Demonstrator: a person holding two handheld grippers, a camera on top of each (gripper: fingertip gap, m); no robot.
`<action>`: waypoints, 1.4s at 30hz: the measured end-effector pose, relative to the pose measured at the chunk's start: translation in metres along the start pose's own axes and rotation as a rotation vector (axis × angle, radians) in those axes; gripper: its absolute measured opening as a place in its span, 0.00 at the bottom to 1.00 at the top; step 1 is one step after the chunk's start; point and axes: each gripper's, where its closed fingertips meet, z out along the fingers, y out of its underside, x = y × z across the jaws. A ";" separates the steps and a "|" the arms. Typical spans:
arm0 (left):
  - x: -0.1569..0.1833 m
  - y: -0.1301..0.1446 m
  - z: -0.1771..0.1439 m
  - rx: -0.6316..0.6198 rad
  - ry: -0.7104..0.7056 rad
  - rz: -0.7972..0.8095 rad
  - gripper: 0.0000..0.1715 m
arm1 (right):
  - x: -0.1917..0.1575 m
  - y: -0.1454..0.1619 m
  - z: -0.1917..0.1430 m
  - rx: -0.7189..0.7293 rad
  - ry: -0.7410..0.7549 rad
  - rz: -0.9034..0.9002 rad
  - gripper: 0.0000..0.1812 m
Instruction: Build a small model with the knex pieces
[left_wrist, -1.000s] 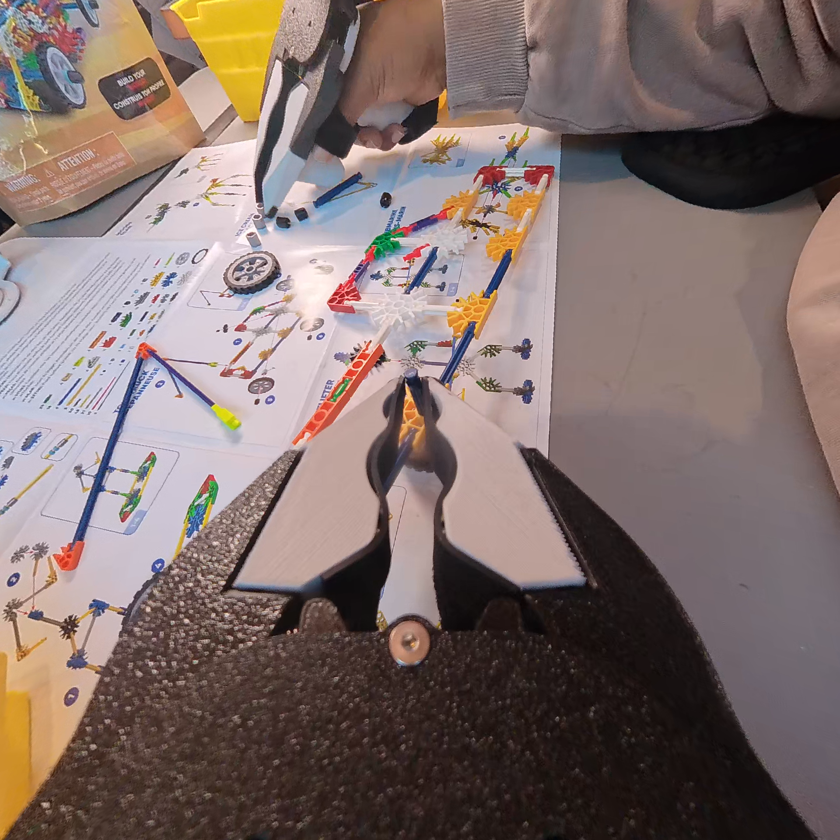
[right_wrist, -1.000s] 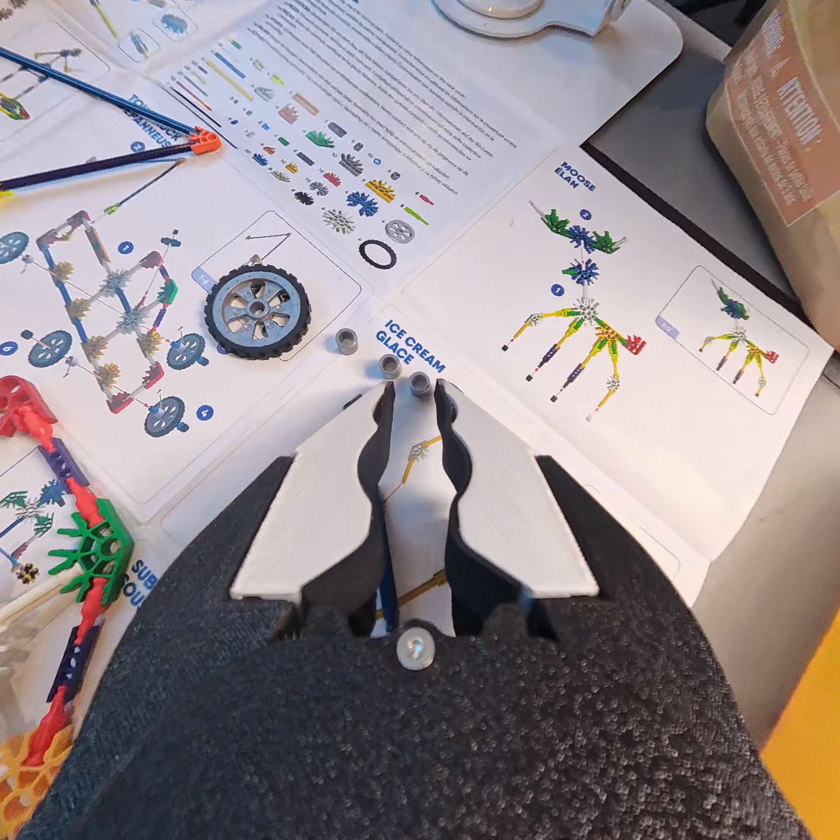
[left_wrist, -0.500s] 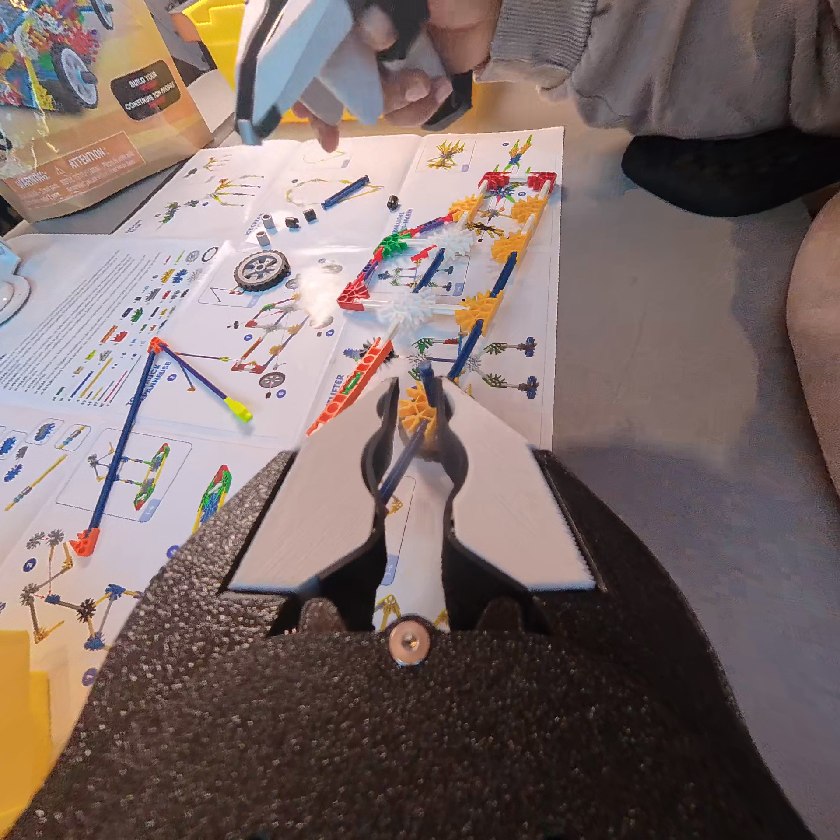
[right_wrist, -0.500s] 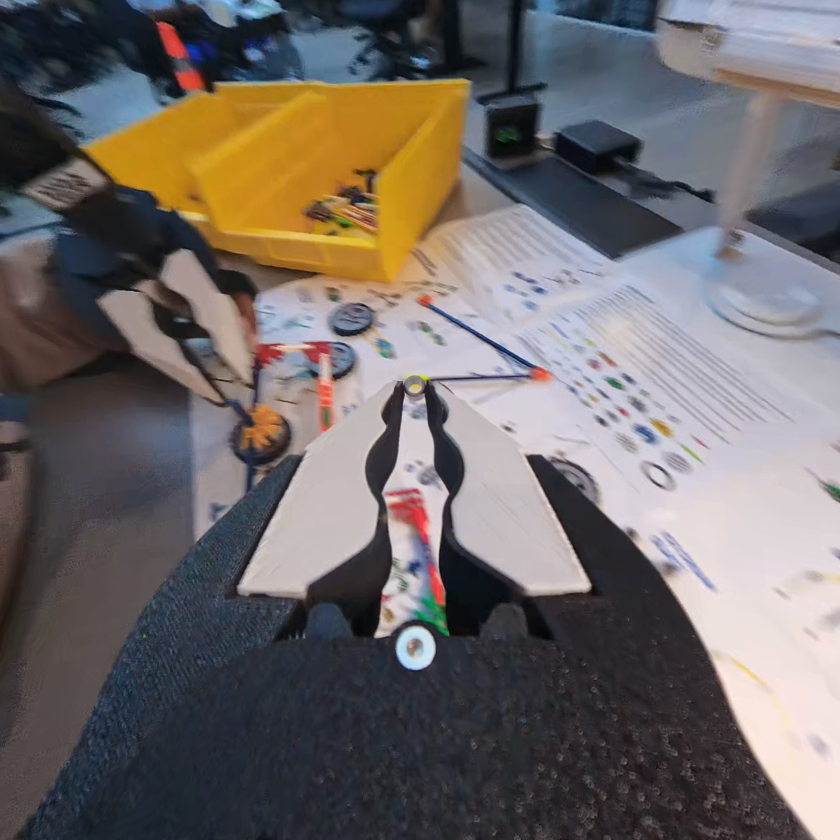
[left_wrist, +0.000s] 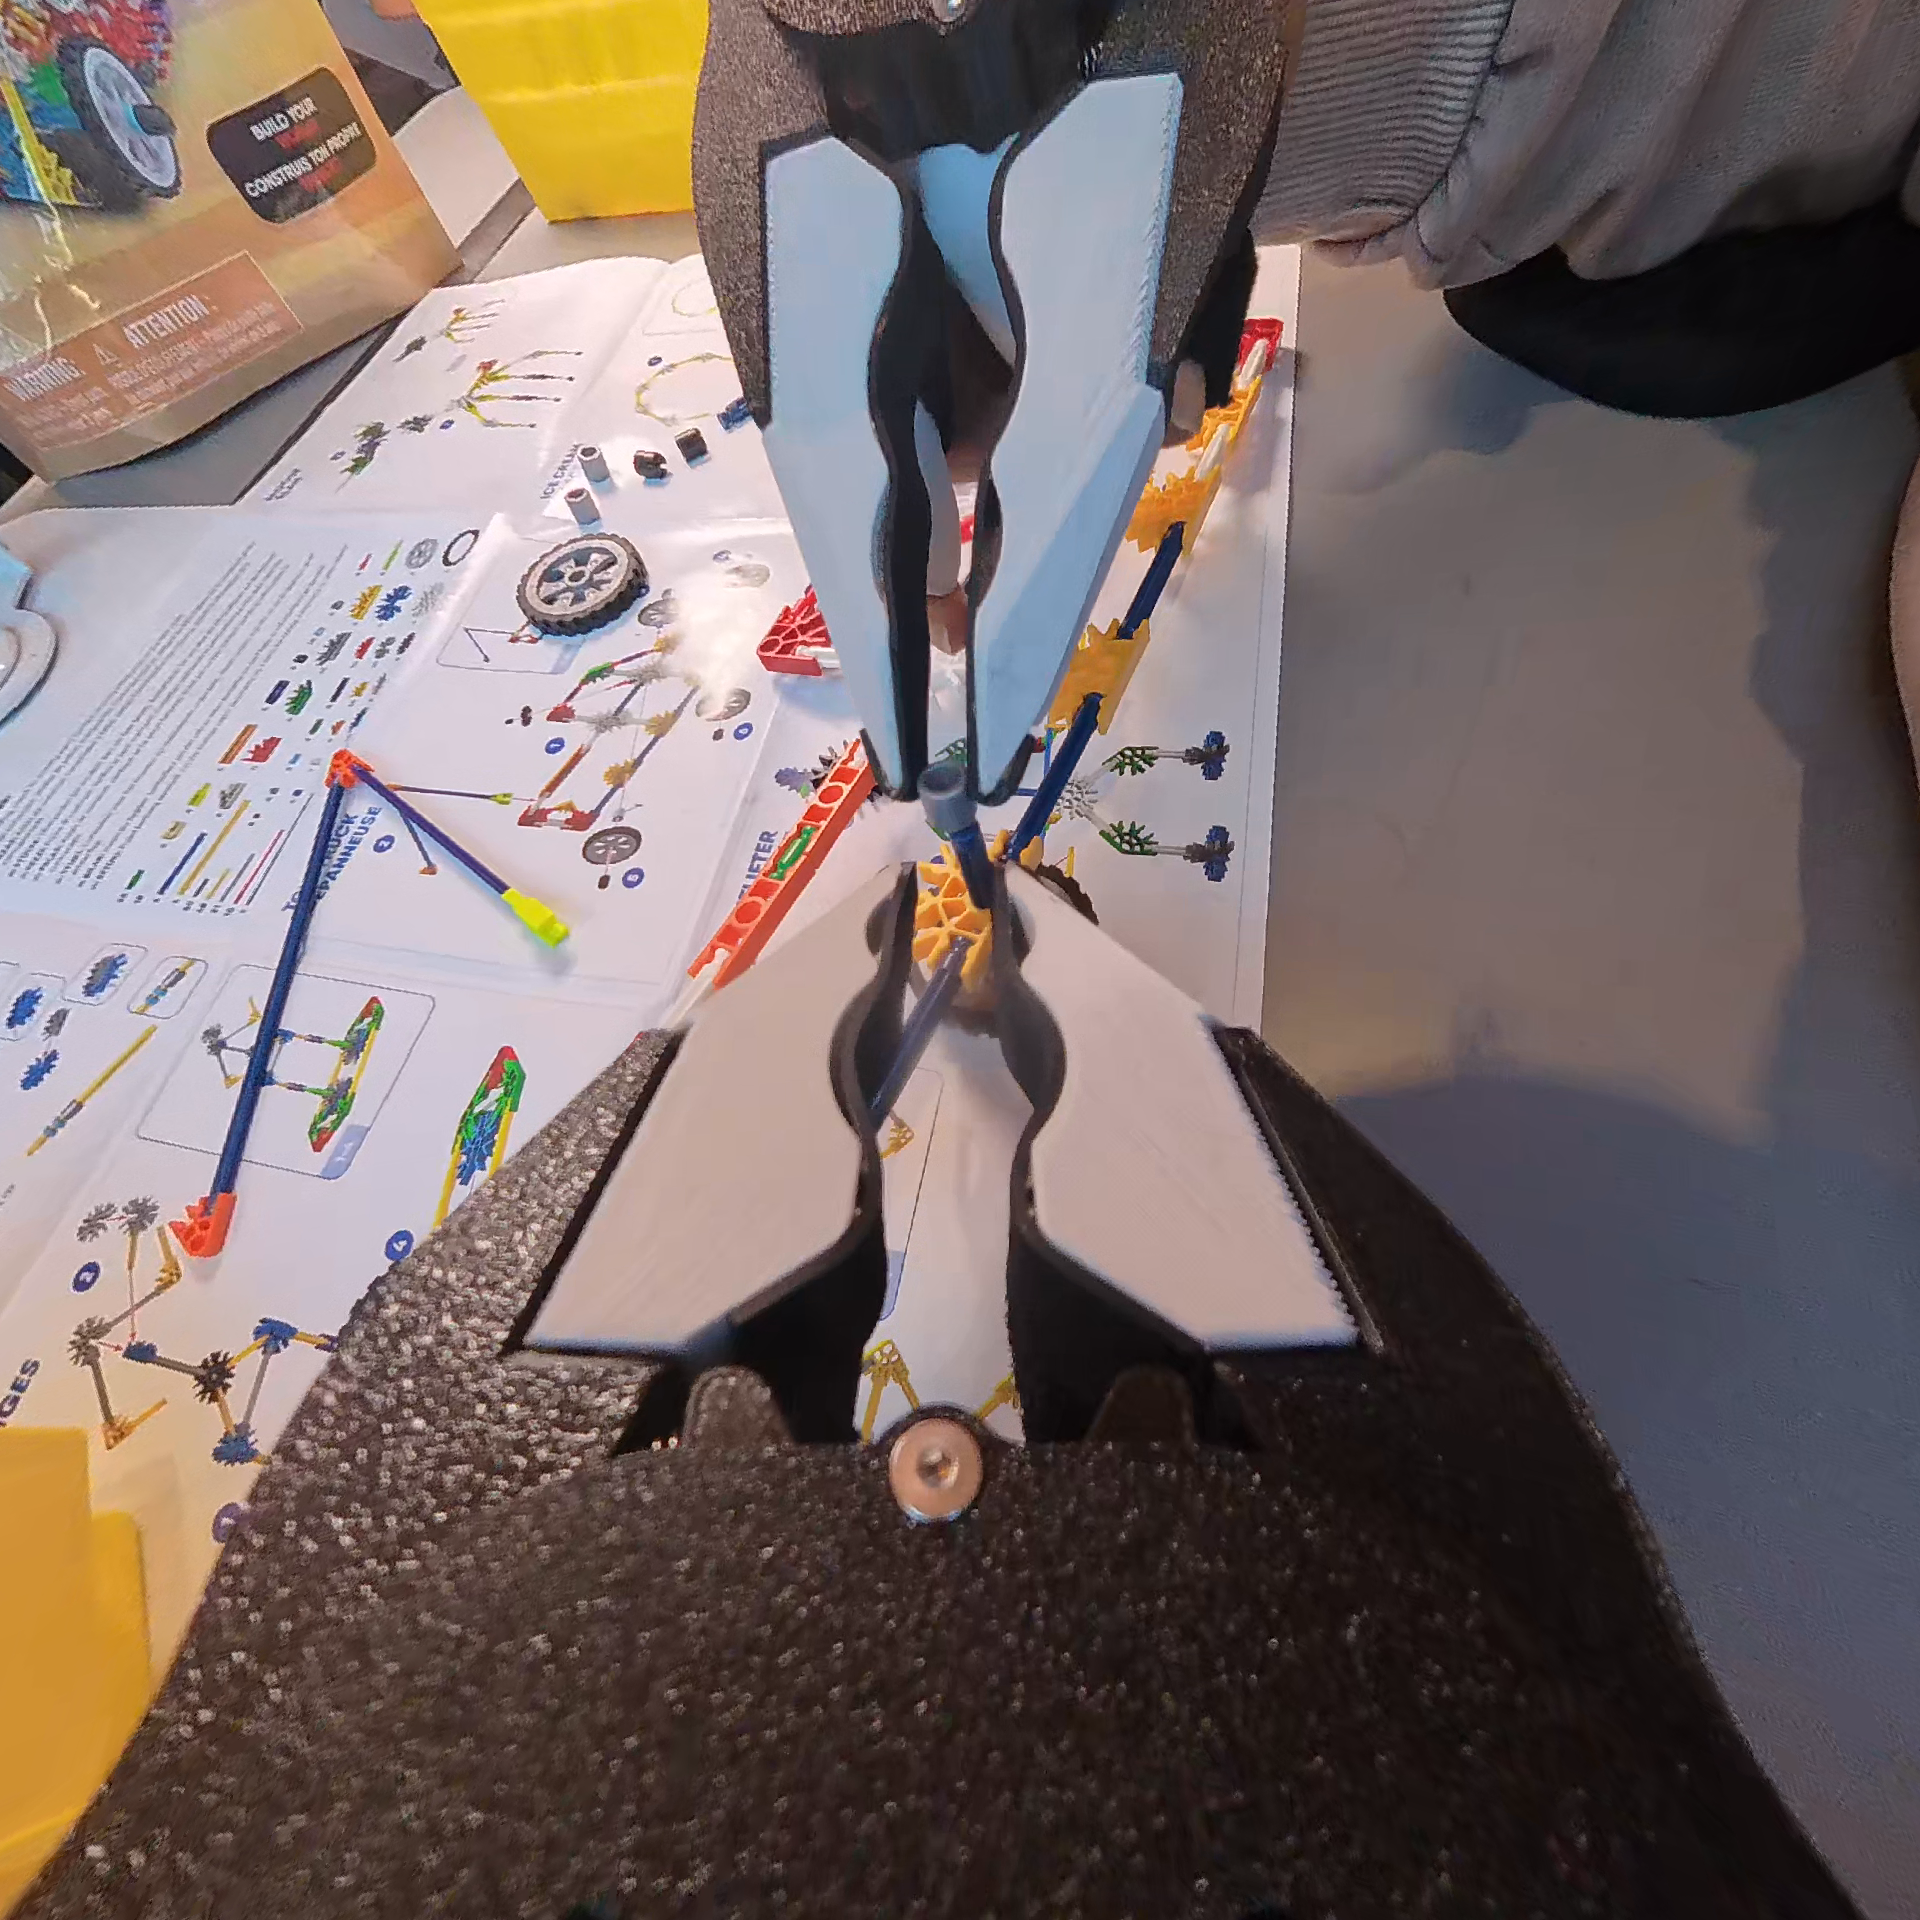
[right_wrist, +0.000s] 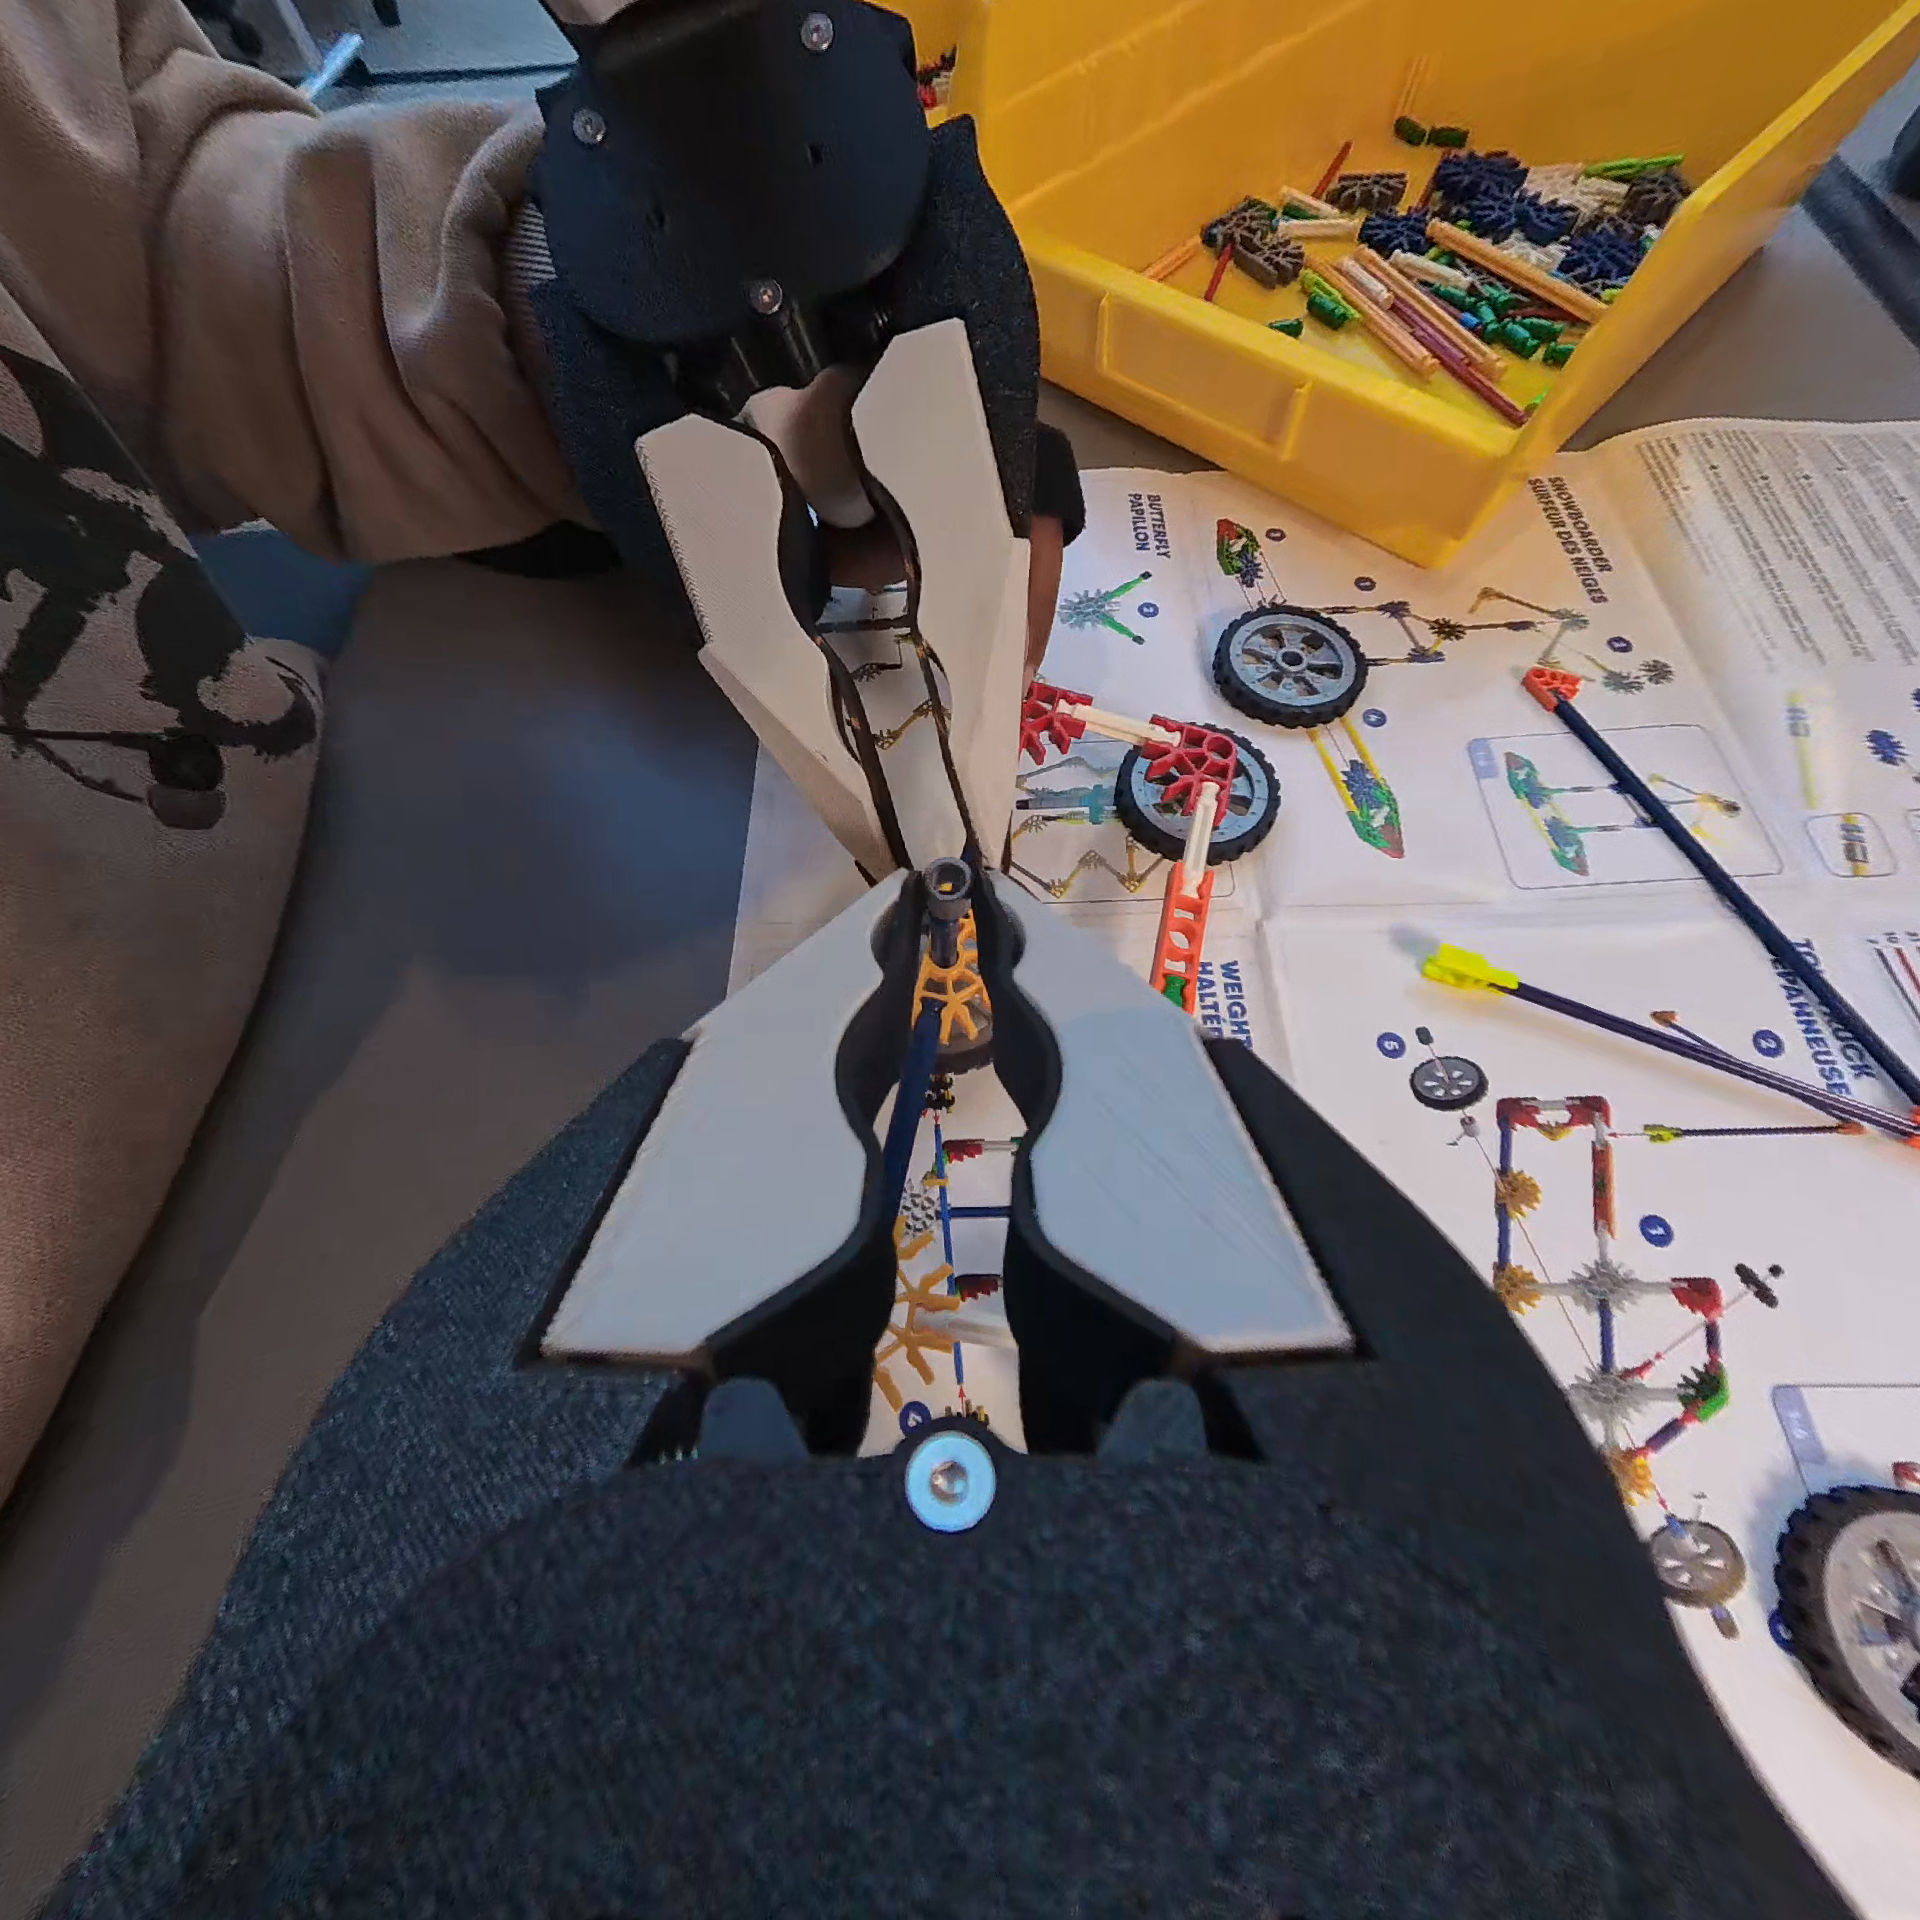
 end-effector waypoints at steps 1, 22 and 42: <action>0.000 0.000 0.000 -0.001 0.001 0.001 0.07 | 0.000 0.000 0.000 -0.001 -0.001 0.001 0.04; -0.022 -0.001 -0.016 0.026 -0.049 -0.073 0.09 | 0.004 0.017 -0.012 -0.081 0.023 -0.024 0.11; -0.067 0.069 -0.015 -0.227 -0.156 -0.246 0.26 | -0.019 0.094 -0.052 -0.333 0.090 0.005 0.19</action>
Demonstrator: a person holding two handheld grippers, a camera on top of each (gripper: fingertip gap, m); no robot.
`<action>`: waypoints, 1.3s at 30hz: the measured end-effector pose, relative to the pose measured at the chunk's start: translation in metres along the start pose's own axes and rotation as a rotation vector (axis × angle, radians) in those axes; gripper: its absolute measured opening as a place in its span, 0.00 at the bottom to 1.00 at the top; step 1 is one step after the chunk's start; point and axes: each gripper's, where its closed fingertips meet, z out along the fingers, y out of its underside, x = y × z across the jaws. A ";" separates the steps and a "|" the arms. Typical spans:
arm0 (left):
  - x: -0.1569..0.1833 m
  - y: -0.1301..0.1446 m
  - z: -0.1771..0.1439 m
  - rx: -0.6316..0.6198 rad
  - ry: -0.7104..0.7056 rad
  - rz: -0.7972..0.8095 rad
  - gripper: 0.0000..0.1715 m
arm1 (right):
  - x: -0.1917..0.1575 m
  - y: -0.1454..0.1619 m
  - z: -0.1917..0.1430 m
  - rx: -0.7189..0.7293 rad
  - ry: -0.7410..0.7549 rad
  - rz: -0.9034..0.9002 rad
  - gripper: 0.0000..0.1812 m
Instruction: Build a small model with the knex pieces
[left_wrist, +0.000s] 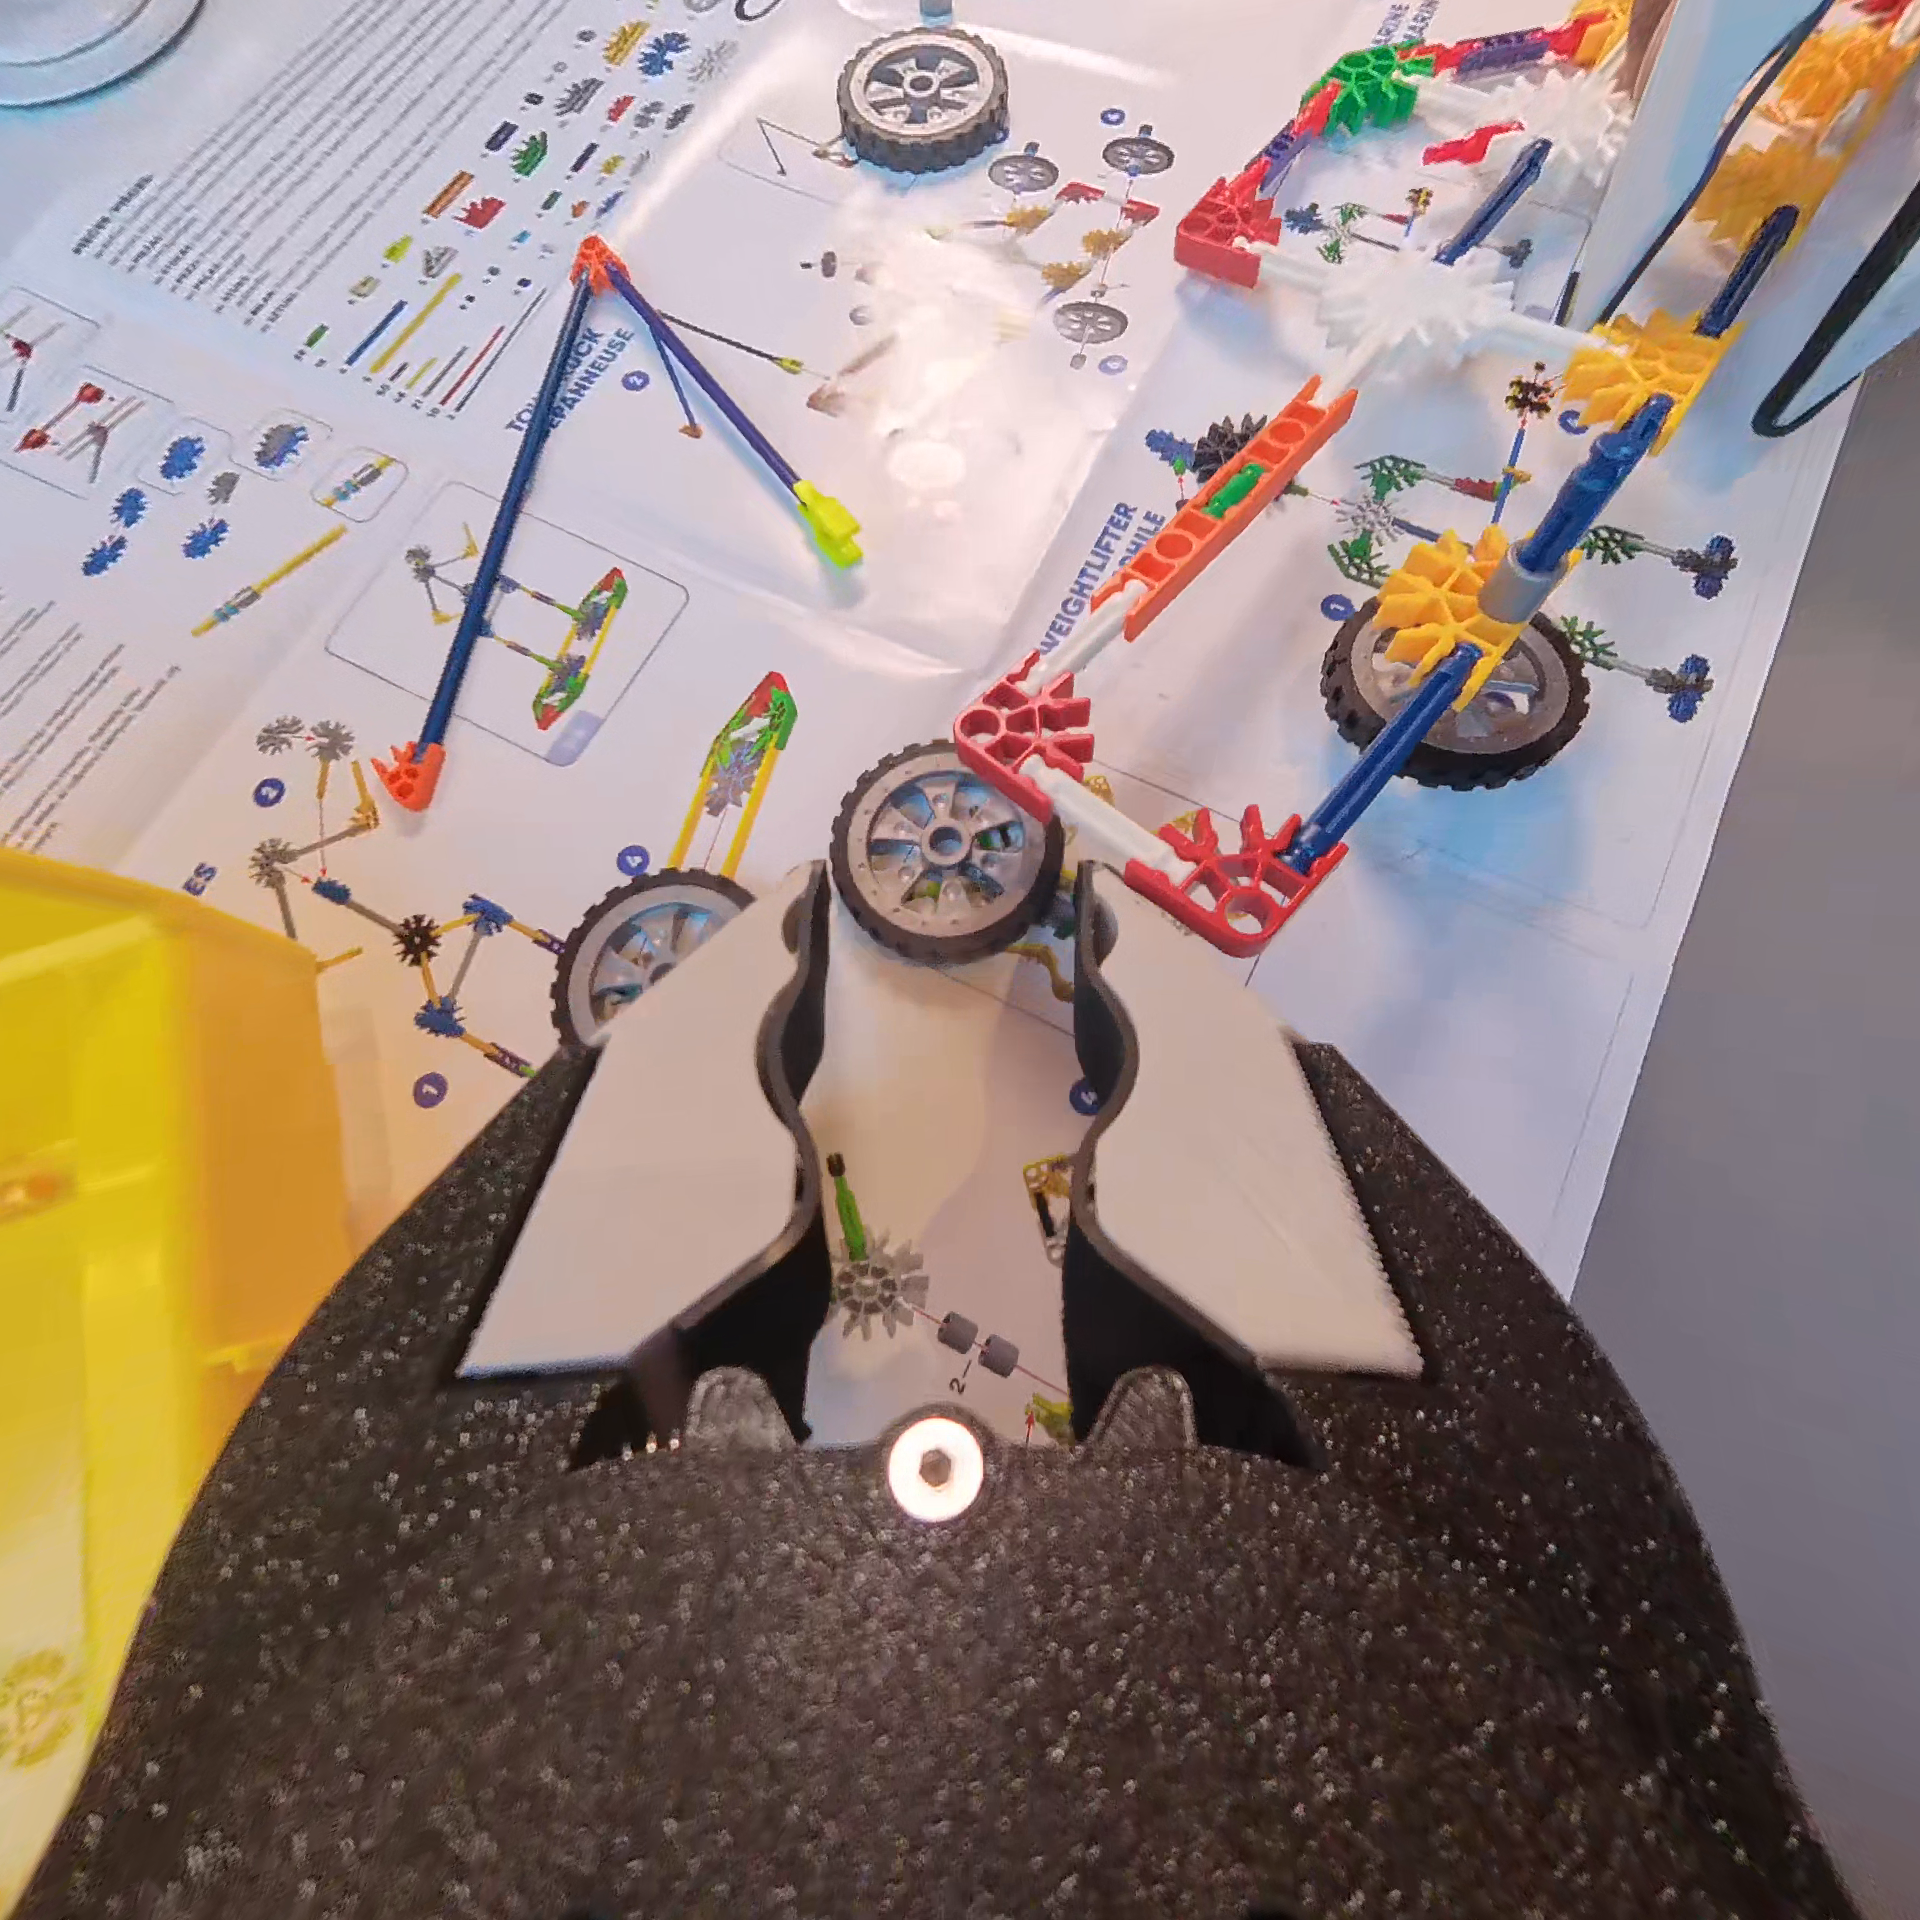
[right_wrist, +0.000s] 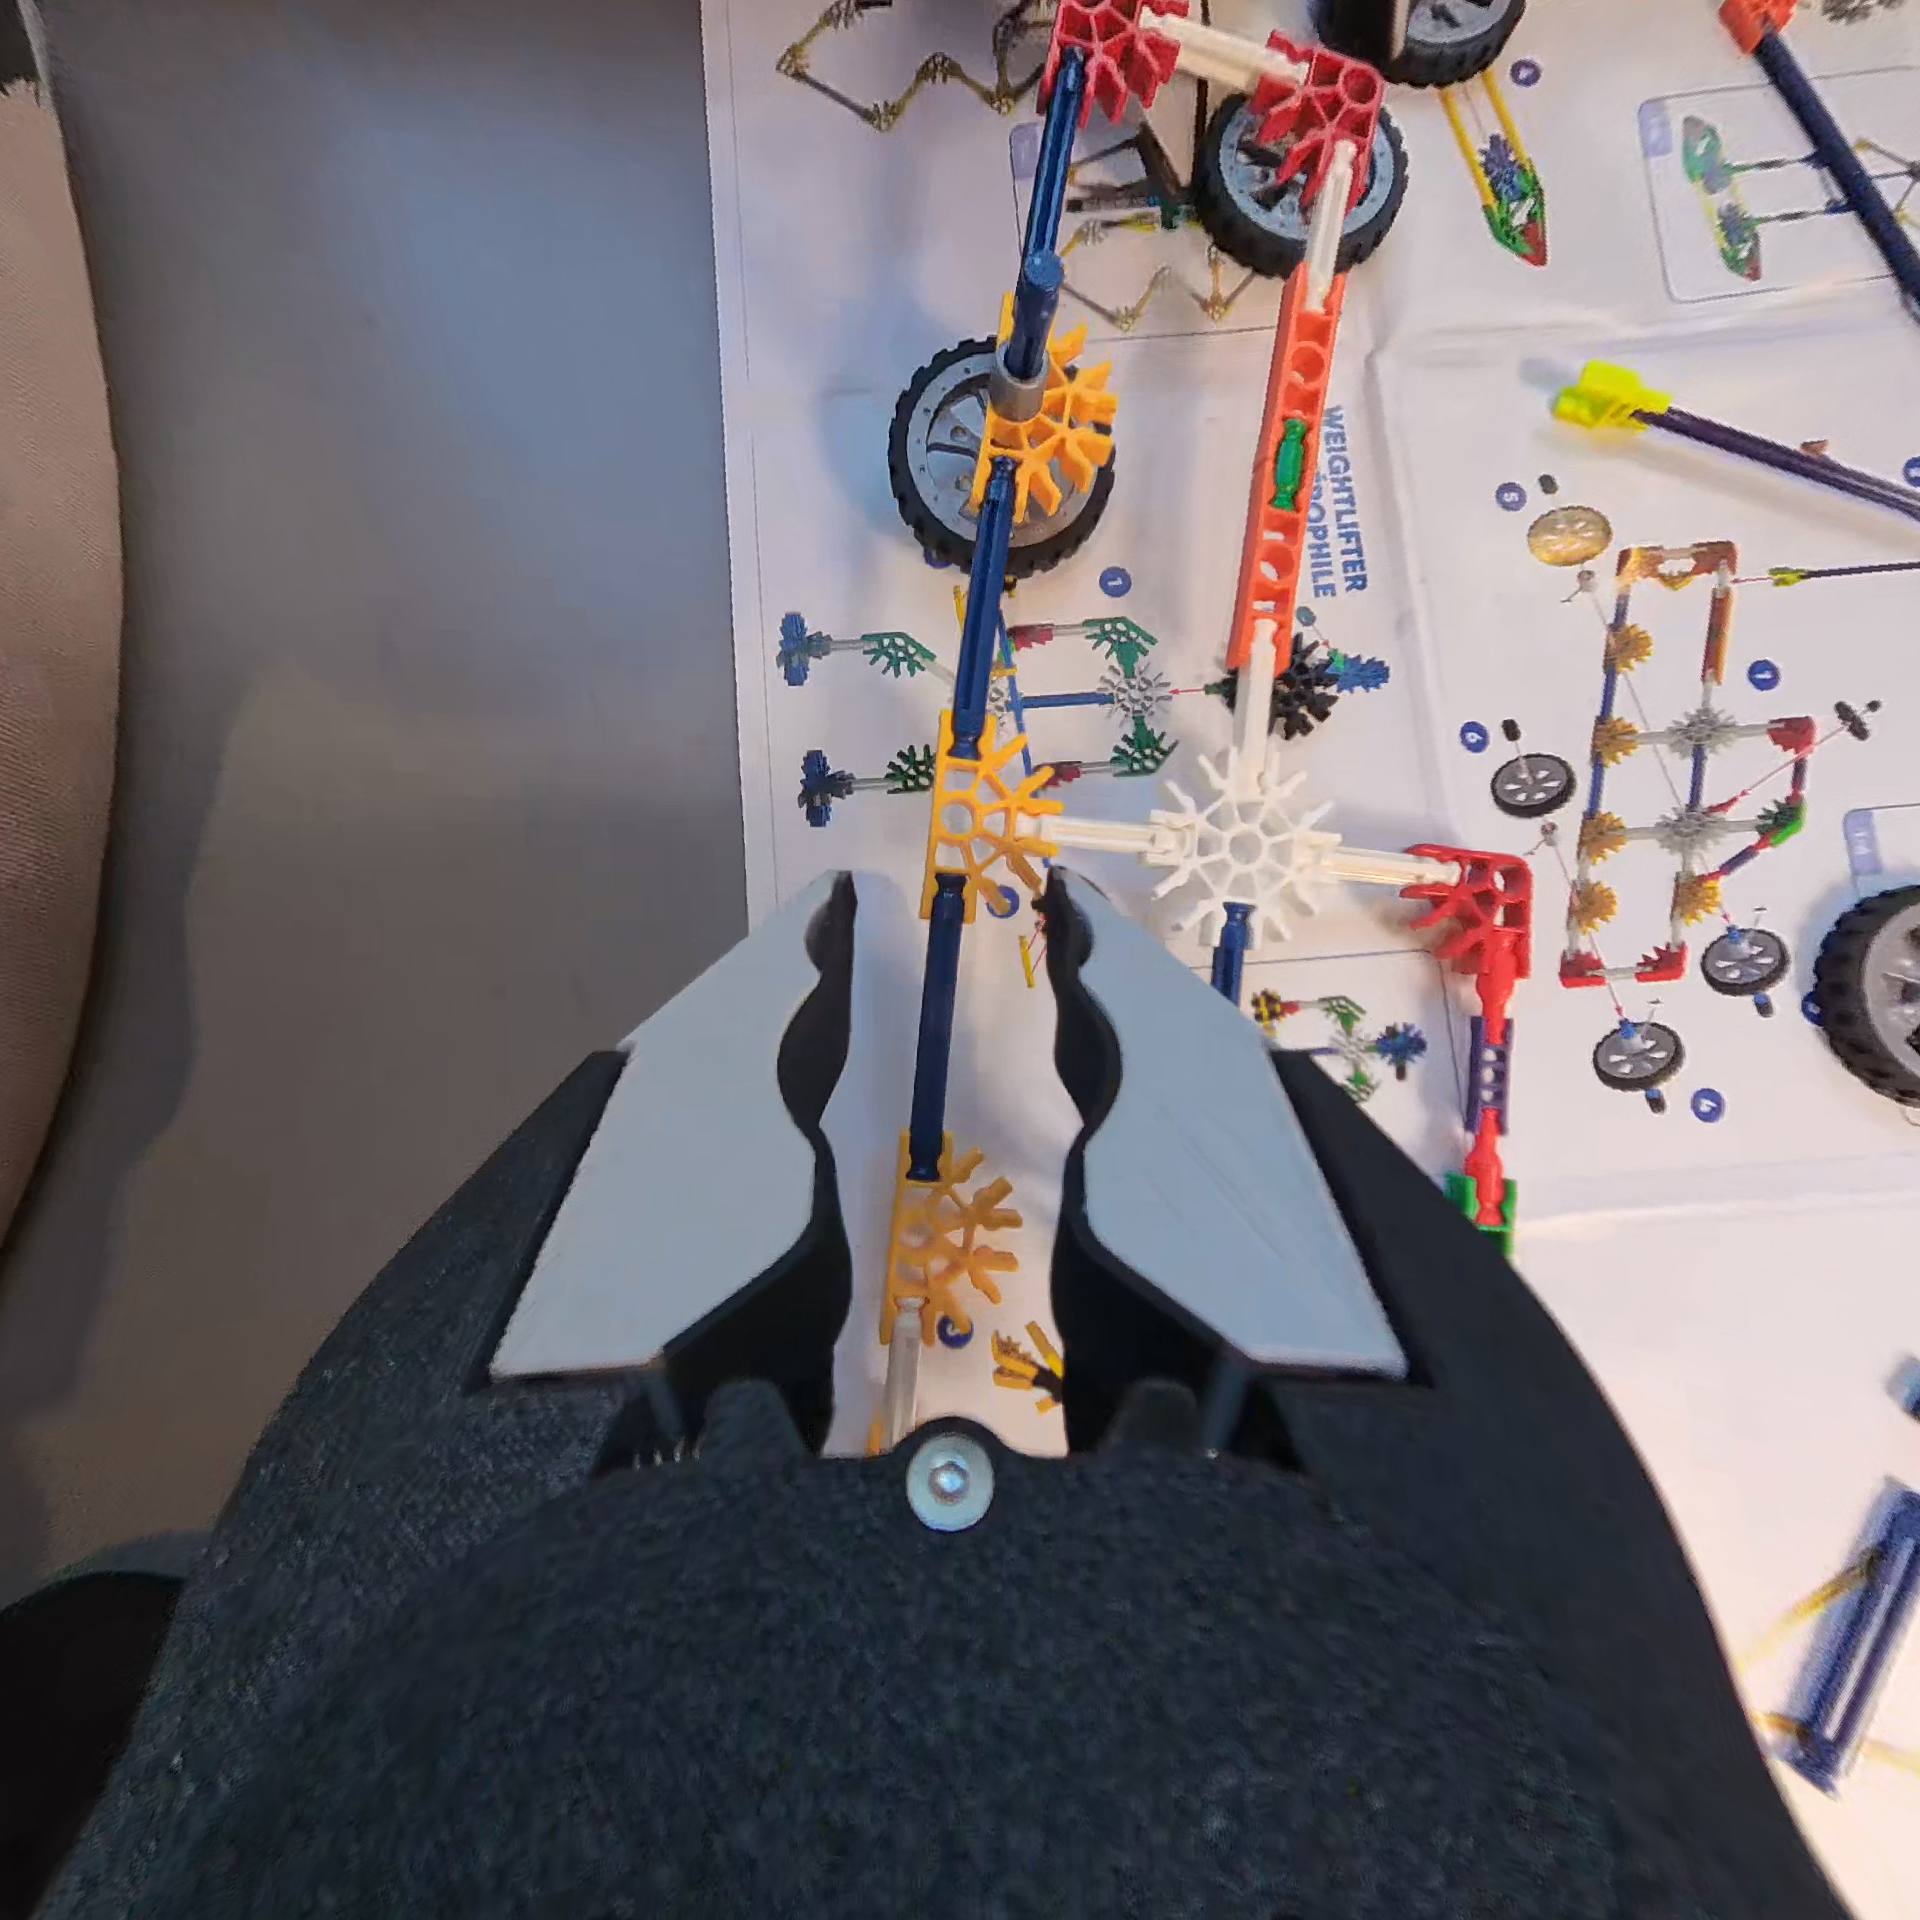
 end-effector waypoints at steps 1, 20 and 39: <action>0.001 0.000 0.002 -0.008 0.005 0.006 0.27 | -0.001 0.001 0.000 -0.001 -0.003 0.000 0.19; 0.004 -0.056 -0.050 0.227 0.011 0.025 0.25 | 0.005 0.003 -0.003 0.006 0.017 0.009 0.13; 0.091 -0.067 -0.010 0.073 0.303 0.228 0.25 | 0.007 -0.017 -0.013 0.116 0.049 -0.020 0.14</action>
